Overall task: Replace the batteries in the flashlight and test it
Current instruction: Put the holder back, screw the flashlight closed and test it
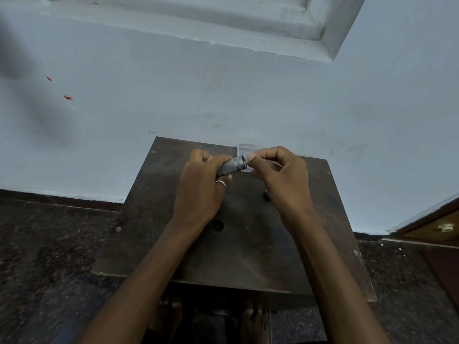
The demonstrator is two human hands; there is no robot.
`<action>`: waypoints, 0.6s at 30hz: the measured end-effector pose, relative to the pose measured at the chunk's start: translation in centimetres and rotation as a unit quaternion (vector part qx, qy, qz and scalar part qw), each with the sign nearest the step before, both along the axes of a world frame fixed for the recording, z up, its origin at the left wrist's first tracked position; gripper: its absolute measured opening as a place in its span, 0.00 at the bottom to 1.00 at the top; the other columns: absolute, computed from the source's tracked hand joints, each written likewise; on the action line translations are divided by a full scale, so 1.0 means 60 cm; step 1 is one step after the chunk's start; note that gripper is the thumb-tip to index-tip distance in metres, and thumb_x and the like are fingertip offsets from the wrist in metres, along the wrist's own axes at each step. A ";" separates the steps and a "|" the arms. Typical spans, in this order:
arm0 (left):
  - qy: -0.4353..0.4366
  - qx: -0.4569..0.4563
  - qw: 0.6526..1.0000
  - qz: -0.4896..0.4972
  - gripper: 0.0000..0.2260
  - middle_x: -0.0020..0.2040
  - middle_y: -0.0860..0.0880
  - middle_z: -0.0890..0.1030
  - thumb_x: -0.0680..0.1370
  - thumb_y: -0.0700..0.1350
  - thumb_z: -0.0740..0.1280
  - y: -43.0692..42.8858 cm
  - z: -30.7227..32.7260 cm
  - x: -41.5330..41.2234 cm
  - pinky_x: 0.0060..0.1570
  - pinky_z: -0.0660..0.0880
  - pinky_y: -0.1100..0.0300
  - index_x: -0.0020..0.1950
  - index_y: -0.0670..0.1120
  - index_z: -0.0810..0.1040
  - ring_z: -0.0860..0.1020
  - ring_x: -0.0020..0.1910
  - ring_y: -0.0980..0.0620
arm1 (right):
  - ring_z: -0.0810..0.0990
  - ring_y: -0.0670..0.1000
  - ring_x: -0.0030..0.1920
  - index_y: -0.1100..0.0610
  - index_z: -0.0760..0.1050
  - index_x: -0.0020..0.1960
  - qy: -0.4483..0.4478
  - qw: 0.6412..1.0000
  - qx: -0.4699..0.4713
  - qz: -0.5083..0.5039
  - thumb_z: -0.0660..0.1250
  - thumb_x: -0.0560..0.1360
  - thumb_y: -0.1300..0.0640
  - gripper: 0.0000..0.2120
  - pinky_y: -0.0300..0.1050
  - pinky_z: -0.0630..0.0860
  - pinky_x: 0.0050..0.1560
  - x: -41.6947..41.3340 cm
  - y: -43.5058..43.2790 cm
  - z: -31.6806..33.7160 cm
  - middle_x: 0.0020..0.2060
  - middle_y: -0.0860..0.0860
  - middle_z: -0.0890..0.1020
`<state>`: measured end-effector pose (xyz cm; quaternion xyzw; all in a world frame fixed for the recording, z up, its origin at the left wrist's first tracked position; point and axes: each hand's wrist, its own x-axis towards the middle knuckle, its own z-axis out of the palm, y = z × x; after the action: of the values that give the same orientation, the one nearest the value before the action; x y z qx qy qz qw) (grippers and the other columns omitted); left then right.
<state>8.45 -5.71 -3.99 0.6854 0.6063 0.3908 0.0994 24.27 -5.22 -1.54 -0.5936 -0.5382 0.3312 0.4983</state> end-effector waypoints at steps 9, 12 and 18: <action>-0.006 -0.006 1.000 0.016 0.16 0.51 0.52 0.69 0.74 0.44 0.73 0.004 -0.003 -0.005 0.45 0.67 0.60 0.61 0.53 0.80 0.73 0.46 0.52 | 0.82 0.42 0.43 0.52 0.84 0.53 -0.276 0.956 -0.084 0.052 0.71 0.76 0.61 0.08 0.36 0.75 0.48 0.080 0.006 0.012 0.43 0.45 0.84; -0.008 -0.008 1.000 0.015 0.16 0.51 0.52 0.69 0.74 0.44 0.73 0.004 -0.004 -0.004 0.44 0.67 0.60 0.61 0.53 0.80 0.73 0.46 0.52 | 0.81 0.51 0.56 0.53 0.83 0.59 -0.384 0.911 -0.116 0.096 0.75 0.73 0.55 0.15 0.37 0.68 0.52 0.088 0.005 0.015 0.54 0.50 0.84; -0.006 -0.012 1.000 0.014 0.17 0.51 0.53 0.69 0.74 0.44 0.73 0.004 -0.004 -0.001 0.45 0.67 0.61 0.62 0.53 0.80 0.72 0.47 0.53 | 0.76 0.57 0.59 0.56 0.83 0.56 -0.496 0.850 -0.108 0.138 0.76 0.71 0.51 0.15 0.45 0.63 0.59 0.083 0.009 0.006 0.54 0.54 0.82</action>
<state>8.38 -5.50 -4.20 0.6730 0.6201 0.3892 0.1056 29.22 -4.67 -1.18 -0.6486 -0.7511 0.1137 0.0471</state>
